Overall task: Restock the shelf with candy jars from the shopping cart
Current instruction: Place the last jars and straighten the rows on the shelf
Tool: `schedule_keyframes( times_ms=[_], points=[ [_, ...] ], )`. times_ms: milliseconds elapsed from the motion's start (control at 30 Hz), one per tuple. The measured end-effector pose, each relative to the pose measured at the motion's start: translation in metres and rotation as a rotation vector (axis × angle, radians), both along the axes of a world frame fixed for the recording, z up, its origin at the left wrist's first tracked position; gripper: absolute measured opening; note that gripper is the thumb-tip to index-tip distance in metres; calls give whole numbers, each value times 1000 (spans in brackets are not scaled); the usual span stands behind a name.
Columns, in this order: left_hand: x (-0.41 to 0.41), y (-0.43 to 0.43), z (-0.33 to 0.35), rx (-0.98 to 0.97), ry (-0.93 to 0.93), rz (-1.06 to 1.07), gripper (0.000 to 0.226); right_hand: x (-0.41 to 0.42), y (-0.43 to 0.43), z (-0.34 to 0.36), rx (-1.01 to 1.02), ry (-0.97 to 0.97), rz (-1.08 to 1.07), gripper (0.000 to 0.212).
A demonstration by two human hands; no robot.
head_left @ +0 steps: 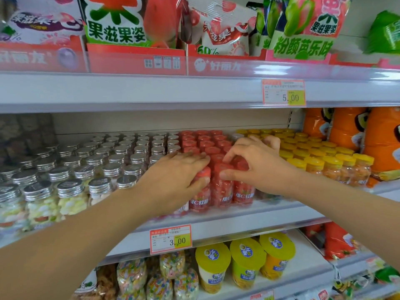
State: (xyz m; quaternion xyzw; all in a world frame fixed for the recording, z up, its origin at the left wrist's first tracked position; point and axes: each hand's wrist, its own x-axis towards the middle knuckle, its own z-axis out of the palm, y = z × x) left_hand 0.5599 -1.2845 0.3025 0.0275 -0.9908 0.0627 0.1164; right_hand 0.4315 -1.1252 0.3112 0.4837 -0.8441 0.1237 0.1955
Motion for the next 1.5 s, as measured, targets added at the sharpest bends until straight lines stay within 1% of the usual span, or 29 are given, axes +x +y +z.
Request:
schedule_keyframes(
  times_ms=[67,167,300,400,500,533,633,667,733,833,933,1100,1400,1500],
  points=[
    [-1,0,-1,3,14,-2,57,-2,5,2,8,-24,41,37],
    [-2,0,-1,17,27,-2,57,-4,6,2,16,-42,55,38],
    [-1,3,-1,31,23,-1,57,-4,2,-1,-33,-14,21,45],
    [-1,5,1,27,23,12,58,-5,0,-2,-22,2,7,49],
    [0,9,3,25,50,5,59,-7,7,1,-47,26,18,58],
    [-1,12,3,28,70,-9,58,-9,12,3,-73,49,13,58],
    [-6,25,2,8,113,-49,64,-17,29,5,-138,61,-13,43],
    [-9,29,0,-4,116,-47,62,-19,33,4,-137,46,-13,39],
    [-15,34,-3,-4,134,-35,55,-18,37,2,-106,43,-15,40],
    [-18,38,-7,68,199,-28,51,-16,36,-1,-59,102,-37,44],
    [-17,41,-9,132,241,-10,48,-17,35,-2,-74,32,-31,35],
    [-17,41,-12,173,240,16,50,-21,40,0,-75,-73,11,27],
    [-23,46,-12,154,243,34,47,-26,46,3,-67,-101,45,27],
    [-27,47,-12,147,229,46,60,-28,45,2,-71,-108,50,27]
  ],
)
